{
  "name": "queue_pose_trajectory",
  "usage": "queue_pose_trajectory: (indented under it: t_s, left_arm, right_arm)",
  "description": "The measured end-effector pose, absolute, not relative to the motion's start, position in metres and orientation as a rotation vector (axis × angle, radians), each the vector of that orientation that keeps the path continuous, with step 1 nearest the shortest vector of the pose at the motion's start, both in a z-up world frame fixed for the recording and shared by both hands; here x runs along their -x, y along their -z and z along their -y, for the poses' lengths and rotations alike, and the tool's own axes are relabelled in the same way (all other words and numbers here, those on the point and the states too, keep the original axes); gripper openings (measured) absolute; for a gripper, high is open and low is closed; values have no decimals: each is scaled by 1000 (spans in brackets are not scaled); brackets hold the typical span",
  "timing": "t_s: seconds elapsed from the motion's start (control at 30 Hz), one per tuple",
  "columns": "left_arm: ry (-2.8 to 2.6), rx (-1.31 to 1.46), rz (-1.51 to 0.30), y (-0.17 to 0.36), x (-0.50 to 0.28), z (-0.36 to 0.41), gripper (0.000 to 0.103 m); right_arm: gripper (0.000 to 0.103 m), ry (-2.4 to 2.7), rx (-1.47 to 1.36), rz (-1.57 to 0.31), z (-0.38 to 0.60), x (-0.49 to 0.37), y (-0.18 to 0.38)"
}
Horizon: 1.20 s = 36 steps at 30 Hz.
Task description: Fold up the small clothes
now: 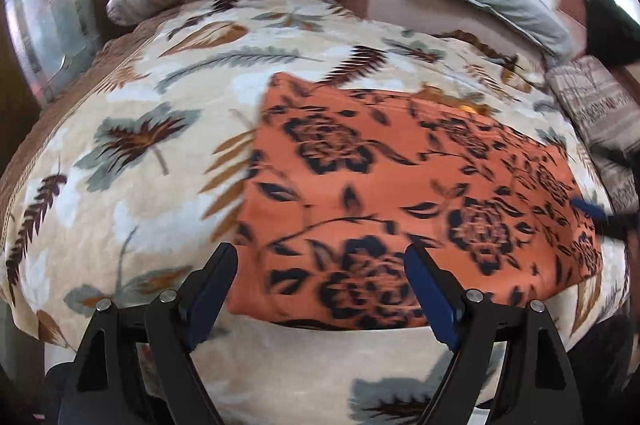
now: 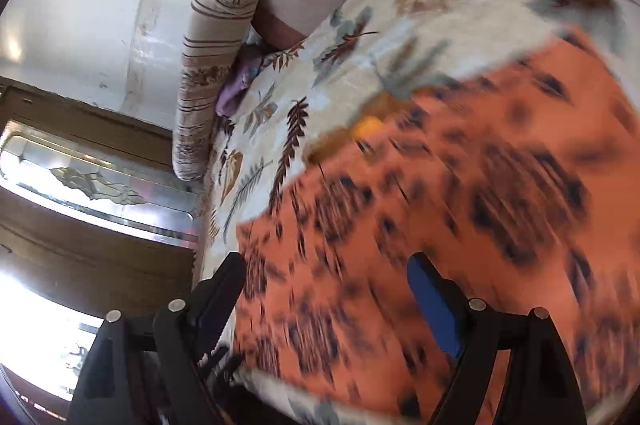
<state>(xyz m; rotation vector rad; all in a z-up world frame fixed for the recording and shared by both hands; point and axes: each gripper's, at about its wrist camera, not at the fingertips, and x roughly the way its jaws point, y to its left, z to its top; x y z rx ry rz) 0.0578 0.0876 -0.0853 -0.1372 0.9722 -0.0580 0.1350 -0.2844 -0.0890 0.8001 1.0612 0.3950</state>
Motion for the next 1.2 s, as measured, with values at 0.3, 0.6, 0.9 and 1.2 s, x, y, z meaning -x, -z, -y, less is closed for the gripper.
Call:
queue_pose_trajectory:
  t_s: [0.3, 0.6, 0.9, 1.2]
  left_arm:
    - [152, 112, -972, 81, -51, -64, 86]
    - [-75, 237, -1043, 121, -58, -139, 86]
    - [-129, 156, -996, 119, -58, -143, 86]
    - [-135, 162, -885, 93, -62, -139, 86]
  right_arm:
    - [86, -284, -954, -1001, 345, -61, 120]
    - [87, -129, -1097, -836, 416, -43, 122]
    - [87, -61, -1026, -826, 420, -48, 110]
    - [87, -107, -971, -870, 415, -77, 101]
